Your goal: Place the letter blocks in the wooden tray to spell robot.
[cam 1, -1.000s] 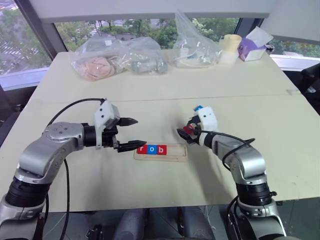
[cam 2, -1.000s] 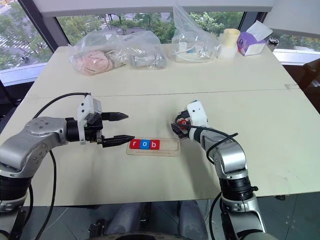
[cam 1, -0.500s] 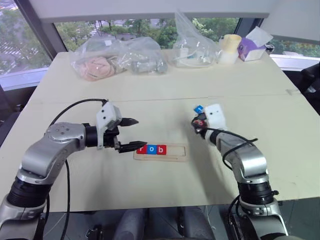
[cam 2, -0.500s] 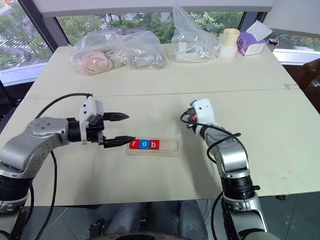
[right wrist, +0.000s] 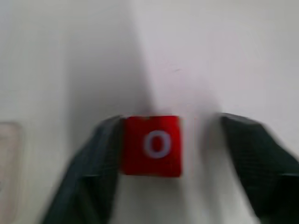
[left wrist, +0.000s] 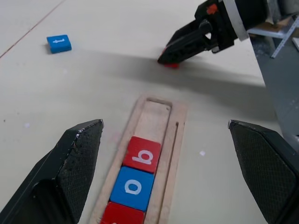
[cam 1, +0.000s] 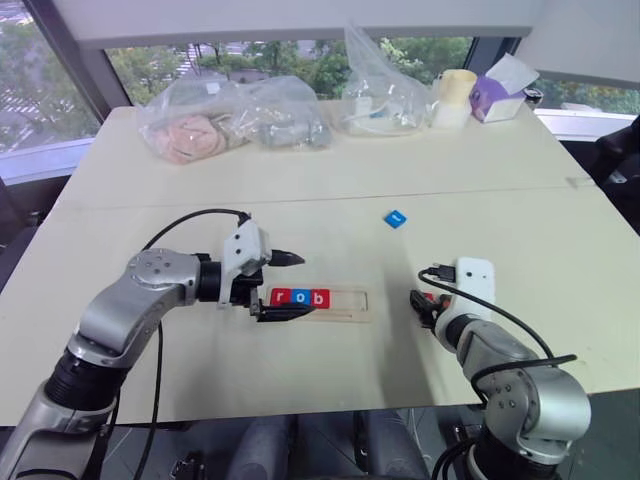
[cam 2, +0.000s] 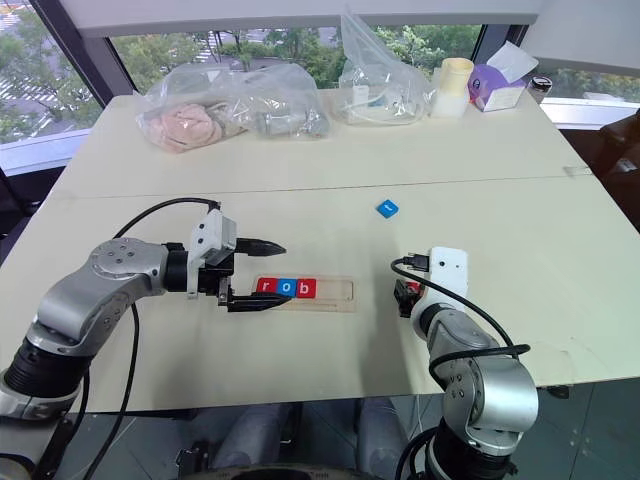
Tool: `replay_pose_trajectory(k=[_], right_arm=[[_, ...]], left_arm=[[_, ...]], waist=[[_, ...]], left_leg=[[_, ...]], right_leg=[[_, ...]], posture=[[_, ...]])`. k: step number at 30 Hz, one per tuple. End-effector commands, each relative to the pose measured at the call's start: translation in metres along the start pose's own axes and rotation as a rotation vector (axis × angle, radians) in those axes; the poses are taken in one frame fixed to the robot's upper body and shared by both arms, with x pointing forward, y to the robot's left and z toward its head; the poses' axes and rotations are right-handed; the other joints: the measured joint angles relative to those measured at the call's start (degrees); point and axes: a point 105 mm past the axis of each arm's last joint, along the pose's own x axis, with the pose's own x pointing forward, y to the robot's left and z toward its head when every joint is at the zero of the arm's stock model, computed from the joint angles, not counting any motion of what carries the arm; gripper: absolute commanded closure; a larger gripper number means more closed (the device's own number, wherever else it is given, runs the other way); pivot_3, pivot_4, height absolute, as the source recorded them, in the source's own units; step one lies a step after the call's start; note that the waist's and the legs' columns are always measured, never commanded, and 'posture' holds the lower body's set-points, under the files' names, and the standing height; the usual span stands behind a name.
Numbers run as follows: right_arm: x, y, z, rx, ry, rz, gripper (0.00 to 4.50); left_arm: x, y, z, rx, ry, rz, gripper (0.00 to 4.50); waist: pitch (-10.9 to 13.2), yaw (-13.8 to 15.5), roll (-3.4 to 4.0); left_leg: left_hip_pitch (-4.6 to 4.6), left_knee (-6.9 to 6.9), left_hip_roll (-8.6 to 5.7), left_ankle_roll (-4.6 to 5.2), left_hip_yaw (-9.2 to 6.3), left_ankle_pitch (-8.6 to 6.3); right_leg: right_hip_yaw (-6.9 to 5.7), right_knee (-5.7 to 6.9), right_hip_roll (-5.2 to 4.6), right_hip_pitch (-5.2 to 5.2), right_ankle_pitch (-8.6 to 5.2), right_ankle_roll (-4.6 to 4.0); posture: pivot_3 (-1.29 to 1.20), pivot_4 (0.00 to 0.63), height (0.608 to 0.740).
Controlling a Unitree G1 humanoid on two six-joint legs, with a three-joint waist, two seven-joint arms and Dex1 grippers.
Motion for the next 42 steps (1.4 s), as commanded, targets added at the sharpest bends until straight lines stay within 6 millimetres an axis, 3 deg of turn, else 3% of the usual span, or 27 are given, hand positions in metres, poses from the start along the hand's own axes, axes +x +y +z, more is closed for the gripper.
replay_pose_trajectory(k=[1,3,6,9,11,15,19,25,30,33,38,42], right_arm=[[-0.004,0.004,0.007,0.008,-0.042,0.005,0.03],[-0.003,-0.008,0.028,-0.045,-0.145,0.019,0.03],[-0.005,-0.014,0.058,-0.216,-0.306,0.224,0.03],[-0.025,0.002,0.056,-0.405,-0.382,0.561,0.03],[-0.027,-0.012,0.051,-0.469,-0.354,0.661,0.03],[-0.020,-0.032,0.042,-0.607,-0.284,0.718,0.03],[0.007,-0.058,0.024,-0.722,-0.201,0.732,0.03],[0.017,-0.059,0.006,-0.845,-0.152,0.812,0.03],[0.028,-0.058,0.010,-0.866,-0.163,0.838,0.03],[0.025,-0.056,0.009,-0.884,-0.161,0.895,0.92],[0.021,-0.052,0.011,-0.913,-0.163,0.915,3.41],[0.010,-0.028,0.025,-0.915,-0.212,0.964,3.40]], left_arm=[[-0.002,0.000,0.005,0.032,-0.006,-0.007,0.00],[-0.004,-0.001,0.004,0.030,0.003,-0.012,0.00],[-0.009,-0.004,0.005,0.023,0.015,-0.042,0.00],[-0.013,-0.009,0.006,0.023,0.027,-0.082,0.00],[-0.016,-0.013,0.005,0.032,0.053,-0.119,0.00],[-0.019,-0.014,0.002,0.061,0.083,-0.136,0.00],[-0.013,-0.022,-0.006,0.055,0.095,-0.160,0.00],[-0.015,-0.021,-0.007,0.037,0.090,-0.121,0.00],[-0.015,-0.021,-0.005,0.037,0.098,-0.098,0.00],[-0.019,-0.020,-0.006,0.035,0.110,-0.080,0.00],[-0.025,-0.014,-0.012,0.025,0.132,-0.050,0.00],[-0.032,-0.008,-0.019,0.031,0.158,-0.014,0.00]], waist=[[0.00,0.04,0.00],[0.00,0.06,0.00],[0.02,0.15,0.01],[0.01,0.19,-0.03],[0.03,0.02,-0.03],[0.04,-0.03,-0.04],[0.03,0.17,-0.07],[0.04,0.28,-0.06],[0.05,0.21,-0.08],[0.05,0.26,-0.08],[0.05,0.28,-0.08],[0.05,0.32,-0.07]], left_leg=[[-0.01,-0.02,0.00,0.00,0.00,0.00],[-0.03,-0.01,-0.01,0.00,0.01,0.00],[-0.06,0.07,-0.05,0.00,0.08,0.00],[-0.05,0.08,-0.05,0.01,0.10,-0.01],[-0.02,0.01,0.00,0.06,0.09,-0.04],[-0.01,0.04,-0.01,0.08,0.19,-0.05],[0.13,0.14,0.00,0.08,0.20,-0.05],[0.17,0.10,-0.01,0.07,0.20,-0.06],[0.23,0.13,-0.01,0.07,0.20,-0.05],[0.37,0.12,0.00,0.06,0.18,-0.06],[0.44,0.11,0.00,0.06,0.18,-0.06],[0.44,0.11,0.00,0.05,0.17,-0.07]], right_leg=[[0.00,-0.01,0.00,-0.01,0.00,0.01],[0.00,-0.04,0.00,-0.01,0.00,0.02],[0.00,-0.10,-0.04,0.06,0.01,0.03],[-0.06,-0.25,-0.07,0.23,-0.14,0.38],[-0.07,-0.24,-0.05,0.24,-0.19,0.43],[-0.02,-0.21,-0.09,0.22,-0.07,0.24],[-0.03,-0.23,-0.13,0.44,-0.13,0.34],[-0.03,-0.27,-0.20,0.48,-0.06,0.21],[-0.03,-0.26,-0.18,0.56,-0.06,0.21],[-0.03,-0.26,-0.19,0.69,-0.07,0.21],[-0.02,-0.27,-0.20,0.75,-0.07,0.21],[-0.02,-0.27,-0.26,0.75,-0.08,0.21]], posture=[[0.00,0.150,0.740],[0.00,0.150,0.740],[0.00,0.150,0.740],[0.00,0.150,0.740],[0.00,0.150,0.740],[0.00,0.150,0.740],[0.00,0.150,0.740],[0.00,0.150,0.740],[0.00,0.150,0.740],[0.00,0.150,0.740],[0.00,0.150,0.740],[0.00,0.150,0.740]])
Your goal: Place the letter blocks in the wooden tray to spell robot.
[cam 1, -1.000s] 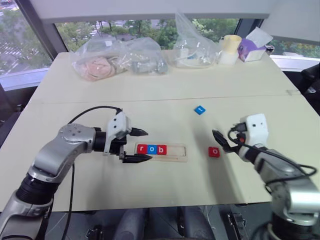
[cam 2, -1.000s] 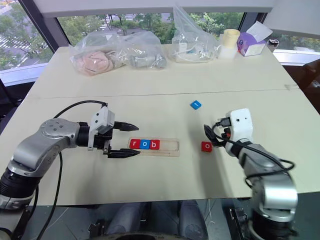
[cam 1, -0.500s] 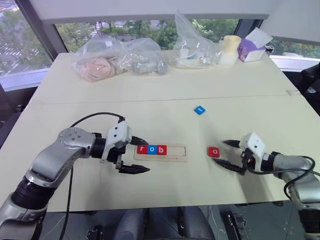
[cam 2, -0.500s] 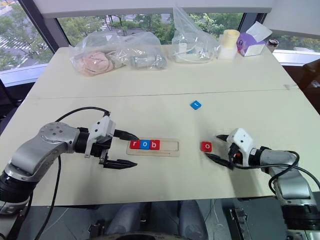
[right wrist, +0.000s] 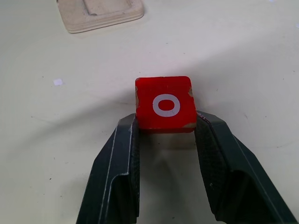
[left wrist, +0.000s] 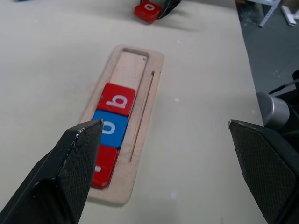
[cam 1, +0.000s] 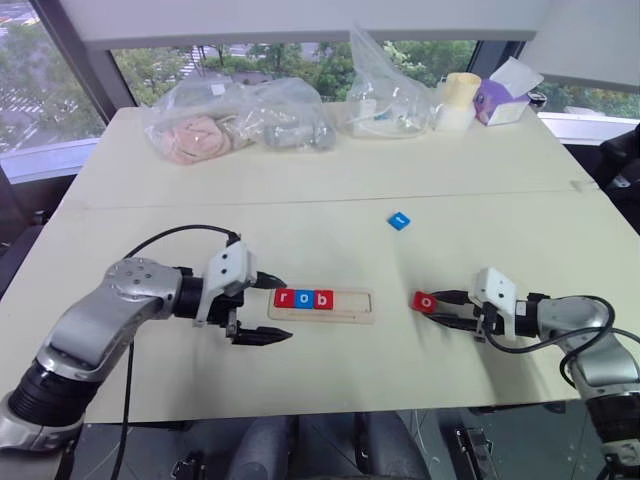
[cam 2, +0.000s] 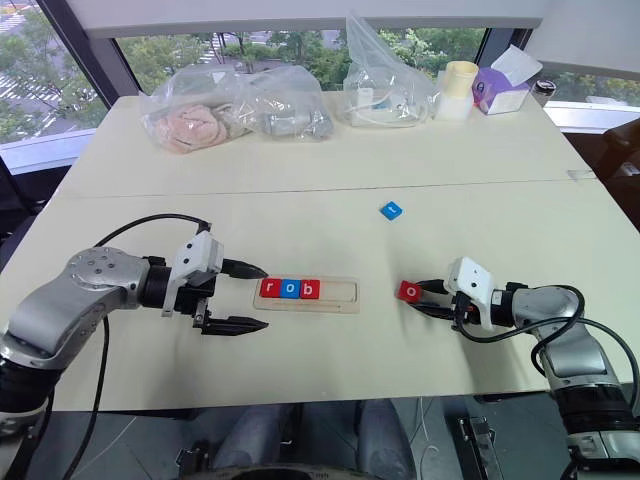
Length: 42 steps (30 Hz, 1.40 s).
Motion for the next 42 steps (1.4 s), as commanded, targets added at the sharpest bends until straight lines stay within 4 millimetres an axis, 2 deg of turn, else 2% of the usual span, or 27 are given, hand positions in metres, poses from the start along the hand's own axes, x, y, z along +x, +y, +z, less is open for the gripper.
replay_pose_trajectory(k=[1,4,7,9,13,23,35,38,40,42], right_arm=[[0.008,0.002,0.041,-0.060,-0.078,0.022,3.40],[0.026,0.017,0.073,-0.088,-0.129,0.095,3.40],[0.039,0.026,0.092,-0.080,-0.166,0.138,3.40],[0.048,0.029,0.098,-0.085,-0.169,0.165,3.40],[0.060,0.037,0.101,-0.111,-0.170,0.230,3.40],[0.080,0.040,0.092,-0.122,-0.144,0.285,3.40],[0.084,0.031,0.086,-0.168,-0.122,0.285,3.40],[0.086,0.032,0.087,-0.173,-0.128,0.284,1.95],[0.089,0.030,0.090,-0.175,-0.136,0.262,0.77],[0.090,0.025,0.094,-0.169,-0.152,0.230,0.04]], left_arm=[[-0.012,0.009,0.001,0.050,0.013,0.061,0.00],[-0.015,0.016,0.000,0.071,0.018,0.091,0.00],[-0.015,0.016,0.000,0.072,0.017,0.089,0.00],[-0.015,0.014,-0.001,0.071,0.016,0.090,0.00],[-0.012,0.012,-0.001,0.069,0.003,0.097,0.00],[-0.010,0.010,0.002,0.067,-0.022,0.104,0.00],[-0.008,0.010,0.010,0.067,-0.034,0.112,0.00],[-0.008,0.011,0.009,0.065,-0.035,0.113,0.00],[-0.008,0.013,0.008,0.064,-0.036,0.118,0.00],[-0.007,0.014,0.008,0.064,-0.038,0.120,0.00]], waist=[[0.00,-0.07,0.01],[0.01,-0.30,0.02],[0.01,0.00,0.01],[0.01,0.32,0.01],[0.01,0.52,0.01],[0.01,0.97,0.00],[0.01,0.99,0.00],[0.01,0.99,0.00],[0.01,0.96,0.00],[0.01,0.88,0.00]], left_leg=[[0.00,-0.01,0.00,0.00,-0.01,0.00],[-0.02,-0.07,0.04,-0.01,-0.01,0.00],[-0.04,-0.12,0.07,-0.02,-0.07,-0.01],[-0.15,-0.11,0.04,-0.02,-0.12,-0.01],[-0.62,-0.02,-0.05,0.00,-0.06,0.00],[-0.64,-0.02,-0.02,-0.01,-0.04,0.01],[-0.62,0.00,-0.03,-0.01,-0.01,0.02],[-0.62,0.00,-0.03,-0.01,-0.01,0.02],[-0.62,-0.01,-0.03,-0.01,-0.01,0.02],[-0.62,0.00,-0.03,-0.01,-0.01,0.02]], right_leg=[[0.00,0.00,-0.01,-0.01,0.00,0.00],[0.04,0.01,-0.01,-0.09,0.00,0.00],[0.02,0.00,0.01,-0.12,-0.08,0.08],[0.02,-0.05,-0.02,-0.15,-0.05,0.02],[-0.01,-0.05,-0.03,-0.61,0.02,-0.01],[-0.01,0.04,0.07,-0.70,0.03,-0.03],[-0.02,0.07,0.11,-0.70,0.04,-0.01],[-0.02,0.07,0.11,-0.70,0.04,-0.01],[-0.02,0.07,0.11,-0.70,0.04,-0.01],[-0.02,0.08,0.12,-0.70,0.04,-0.01]], posture=[[0.00,0.150,0.740],[0.00,0.150,0.740],[0.00,0.150,0.740],[0.00,0.150,0.740],[0.00,0.150,0.740],[0.00,0.150,0.740],[0.00,0.150,0.740],[0.00,0.150,0.740],[0.00,0.150,0.740],[0.00,0.150,0.740]])
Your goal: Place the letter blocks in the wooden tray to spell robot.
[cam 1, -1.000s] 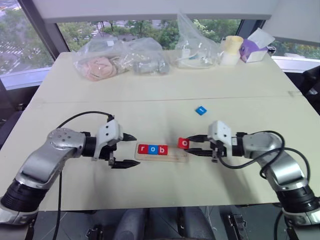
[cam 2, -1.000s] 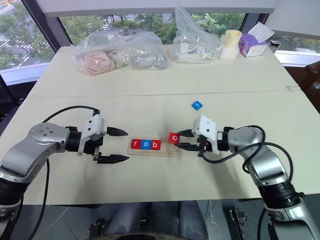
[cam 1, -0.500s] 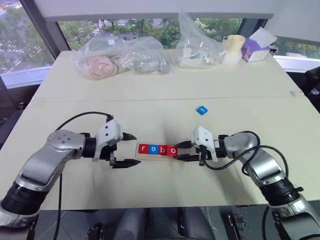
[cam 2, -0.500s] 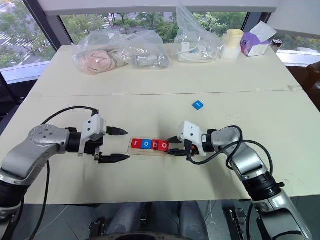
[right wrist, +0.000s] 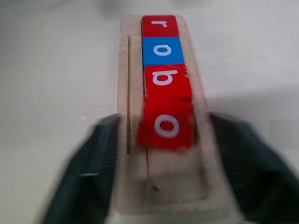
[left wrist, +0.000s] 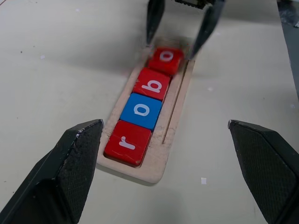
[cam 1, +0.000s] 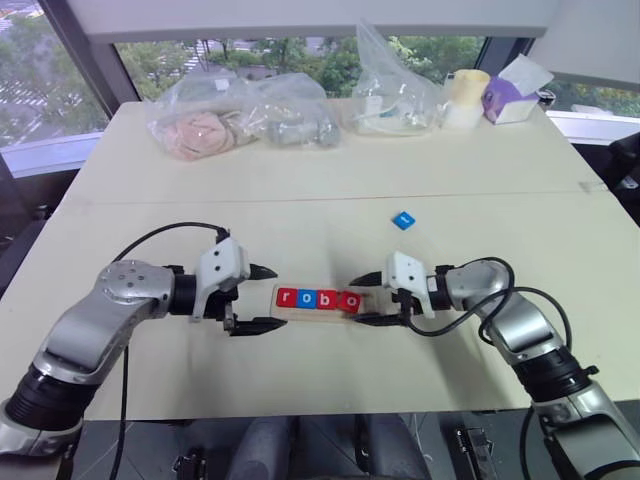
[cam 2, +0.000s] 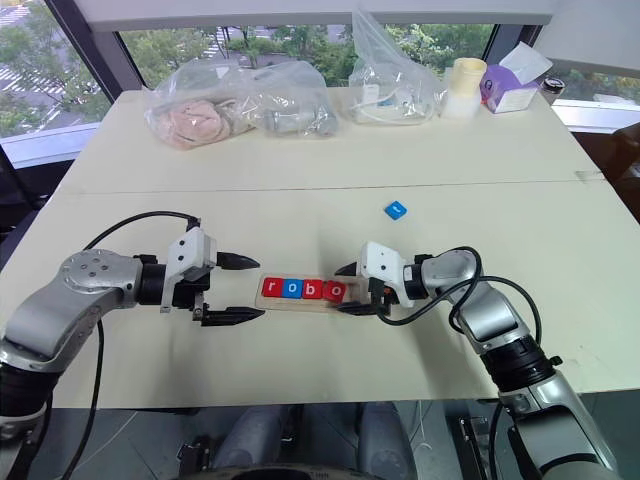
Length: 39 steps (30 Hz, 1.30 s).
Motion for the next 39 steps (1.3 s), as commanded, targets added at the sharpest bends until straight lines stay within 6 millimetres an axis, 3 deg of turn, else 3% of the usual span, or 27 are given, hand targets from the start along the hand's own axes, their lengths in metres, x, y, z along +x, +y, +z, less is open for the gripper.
replay_pose_trajectory(k=[1,9,16,26,39], right_arm=[[-0.002,-0.011,0.016,-0.045,-0.036,-0.054,0.04],[-0.027,-0.021,0.021,-0.043,-0.030,-0.162,0.04],[-0.037,-0.011,0.004,-0.071,0.063,-0.183,0.04],[-0.031,-0.025,-0.010,-0.082,0.099,-0.251,0.04],[-0.015,-0.033,-0.001,-0.092,0.048,-0.260,0.04]], left_arm=[[-0.003,0.004,0.010,0.037,-0.023,0.016,0.00],[-0.004,0.005,0.008,0.037,-0.020,0.025,0.00],[0.000,0.004,0.007,0.038,-0.025,0.020,0.00],[0.003,0.006,0.010,0.045,-0.038,0.014,0.00],[0.003,0.006,0.011,0.028,-0.057,0.032,0.00]], waist=[[0.00,-0.04,0.00],[0.00,0.30,0.00],[-0.01,0.17,-0.01],[-0.01,0.08,0.00],[-0.01,-0.08,-0.01]], left_leg=[[0.00,0.00,0.00,0.00,0.00,0.00],[0.00,0.01,-0.01,0.00,0.00,0.00],[0.01,0.01,0.00,0.00,0.02,0.00],[0.02,0.04,0.00,0.00,0.04,0.01],[0.04,0.05,0.01,-0.01,0.03,0.02]], right_leg=[[0.00,0.00,0.00,0.00,0.00,0.00],[0.00,0.01,0.00,0.00,0.00,0.00],[0.00,0.01,-0.01,0.02,0.00,0.00],[0.02,0.03,0.00,0.02,0.01,-0.01],[0.02,0.06,0.03,0.03,0.05,0.03]], posture=[[0.00,0.150,0.740],[0.00,0.150,0.740],[0.00,0.150,0.740],[0.00,0.150,0.740],[0.00,0.150,0.740]])
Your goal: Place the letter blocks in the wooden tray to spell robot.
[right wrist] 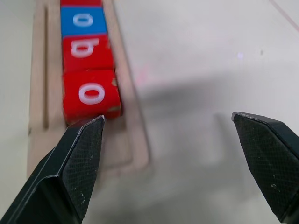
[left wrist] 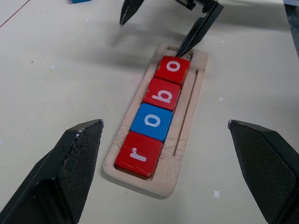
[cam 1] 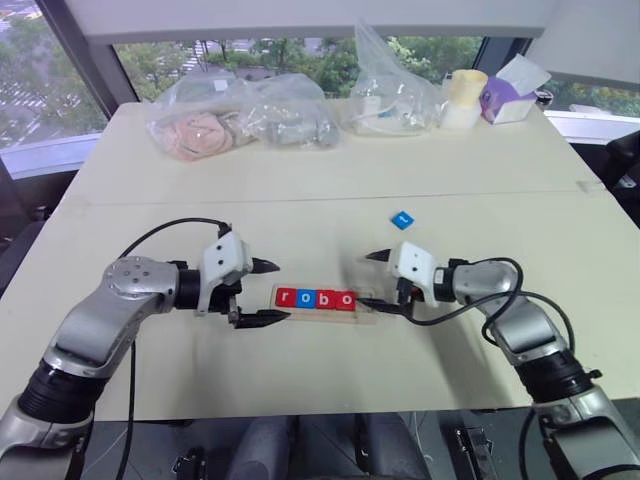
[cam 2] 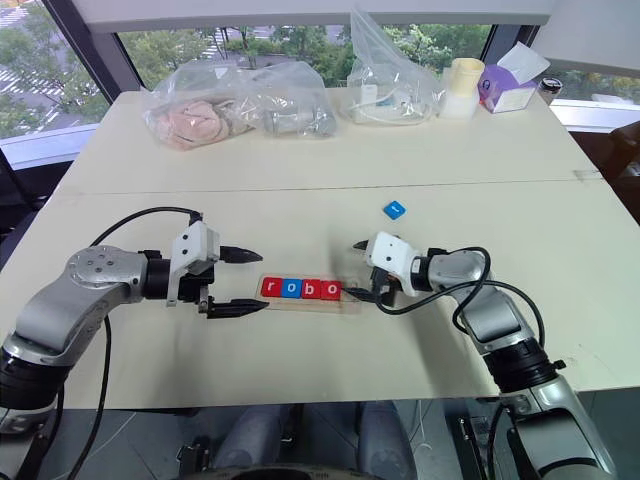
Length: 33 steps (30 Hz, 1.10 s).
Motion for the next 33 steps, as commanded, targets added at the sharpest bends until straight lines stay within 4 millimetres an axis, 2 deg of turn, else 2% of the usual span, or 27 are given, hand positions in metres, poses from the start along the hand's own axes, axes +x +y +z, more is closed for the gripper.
replay_pose_trajectory(k=[1,5,7,12,14,16,18,20,22,28,31,32,33], right_arm=[[0.000,-0.005,0.009,-0.029,-0.022,-0.015,0.04],[-0.001,-0.007,0.010,-0.050,-0.016,-0.030,0.04],[-0.009,-0.019,0.009,-0.049,-0.006,-0.084,0.04],[-0.028,-0.067,0.014,0.153,-0.067,-0.330,0.04],[-0.031,-0.086,0.009,0.277,-0.077,-0.436,0.04],[-0.028,-0.101,-0.008,0.386,-0.013,-0.539,0.04],[-0.026,-0.110,-0.022,0.449,0.036,-0.601,0.04],[-0.022,-0.118,-0.026,0.499,0.043,-0.632,0.04],[-0.017,-0.122,-0.031,0.512,0.060,-0.640,0.04],[-0.001,-0.125,-0.042,0.517,0.092,-0.627,0.04],[0.003,-0.125,-0.044,0.514,0.099,-0.616,0.88],[0.005,-0.124,-0.042,0.493,0.096,-0.606,1.56],[0.006,-0.123,-0.041,0.484,0.093,-0.598,1.81]], left_arm=[[-0.002,-0.001,0.008,0.027,-0.027,0.005,0.00],[-0.002,-0.001,0.006,0.028,-0.023,0.007,0.00],[-0.003,-0.001,0.006,0.028,-0.023,0.011,0.00],[-0.010,0.002,0.008,0.031,-0.016,0.016,0.00],[-0.015,0.005,0.009,0.042,0.004,0.020,0.00],[-0.024,0.013,0.010,0.084,0.062,0.040,0.00],[-0.032,0.026,0.026,0.084,0.019,0.089,0.00],[-0.037,0.034,0.045,0.053,-0.072,0.114,0.00],[-0.039,0.038,0.055,0.030,-0.121,0.125,0.00],[-0.038,0.043,0.062,0.010,-0.151,0.164,0.00],[-0.036,0.042,0.062,0.004,-0.157,0.175,0.00],[-0.036,0.042,0.062,0.002,-0.157,0.176,0.00],[-0.035,0.041,0.062,0.000,-0.157,0.176,0.00]], waist=[[0.00,0.06,0.00],[0.00,0.05,0.00],[0.00,0.04,0.00],[0.00,0.03,0.00],[-0.01,-0.24,-0.01],[-0.01,-0.86,-0.01],[-0.01,-0.83,-0.01],[0.00,-0.86,-0.02],[0.00,-1.14,-0.01],[0.00,-1.75,0.00],[-0.01,-2.37,-0.01],[0.00,-2.41,0.00],[-0.01,-2.43,-0.01]], left_leg=[[0.00,0.00,0.00,0.00,0.00,0.00],[0.00,0.01,0.00,0.00,0.00,0.00],[0.00,0.01,0.00,-0.01,0.00,0.00],[0.00,0.01,0.00,-0.03,0.00,0.02],[0.02,0.01,0.03,-0.03,0.00,0.02],[0.03,0.00,0.05,-0.05,-0.02,0.04],[0.04,-0.03,0.05,-0.09,-0.04,0.06],[0.03,-0.02,0.03,-0.09,-0.04,0.07],[0.02,-0.02,0.01,-0.08,0.00,0.07],[0.04,-0.08,0.04,-0.08,0.04,0.08],[0.06,-0.07,0.05,-0.10,0.02,0.09],[0.08,-0.06,0.05,-0.12,0.01,0.11],[0.08,-0.05,0.05,-0.13,0.01,0.11]], right_leg=[[0.00,0.00,0.00,0.00,0.03,0.05],[0.00,0.00,0.00,0.01,0.03,0.05],[0.00,0.00,0.00,0.01,0.03,0.05],[0.01,0.01,0.00,0.00,0.02,-0.05],[0.01,0.01,0.04,0.00,0.03,-0.07],[0.01,0.03,0.08,0.00,0.05,-0.10],[0.01,0.04,0.11,-0.01,0.06,-0.13],[0.00,0.04,0.10,-0.01,0.07,-0.12],[0.02,0.02,0.08,-0.01,0.16,0.05],[0.02,0.04,0.17,-0.03,0.27,0.24],[0.03,0.07,0.21,-0.02,0.27,0.23],[0.04,0.08,0.22,-0.01,0.28,0.22],[0.04,0.09,0.22,0.01,0.28,0.21]], posture=[[0.00,0.150,0.740],[0.00,0.150,0.740],[0.00,0.150,0.740],[0.00,0.150,0.740],[0.00,0.150,0.740],[0.00,0.150,0.740],[0.00,0.150,0.740],[0.00,0.150,0.740],[0.00,0.150,0.740],[0.00,0.150,0.740],[0.00,0.150,0.740],[0.00,0.150,0.740],[0.00,0.150,0.740]])
